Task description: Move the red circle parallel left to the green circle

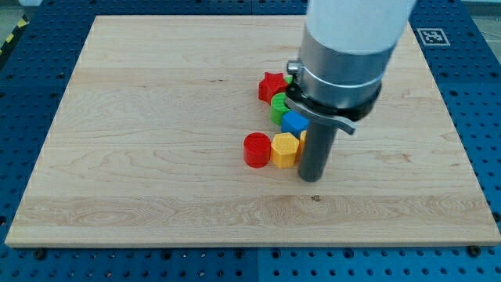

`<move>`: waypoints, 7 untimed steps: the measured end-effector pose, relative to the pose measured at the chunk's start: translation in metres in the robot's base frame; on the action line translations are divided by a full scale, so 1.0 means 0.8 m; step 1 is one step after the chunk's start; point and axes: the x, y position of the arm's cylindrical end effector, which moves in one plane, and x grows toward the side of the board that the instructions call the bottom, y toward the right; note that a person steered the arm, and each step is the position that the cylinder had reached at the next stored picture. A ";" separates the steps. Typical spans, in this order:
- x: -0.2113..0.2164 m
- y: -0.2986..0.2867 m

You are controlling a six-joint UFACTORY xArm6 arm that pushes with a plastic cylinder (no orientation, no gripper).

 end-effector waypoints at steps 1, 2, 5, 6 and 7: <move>-0.002 -0.003; -0.002 -0.017; -0.046 -0.093; -0.075 -0.091; -0.094 -0.078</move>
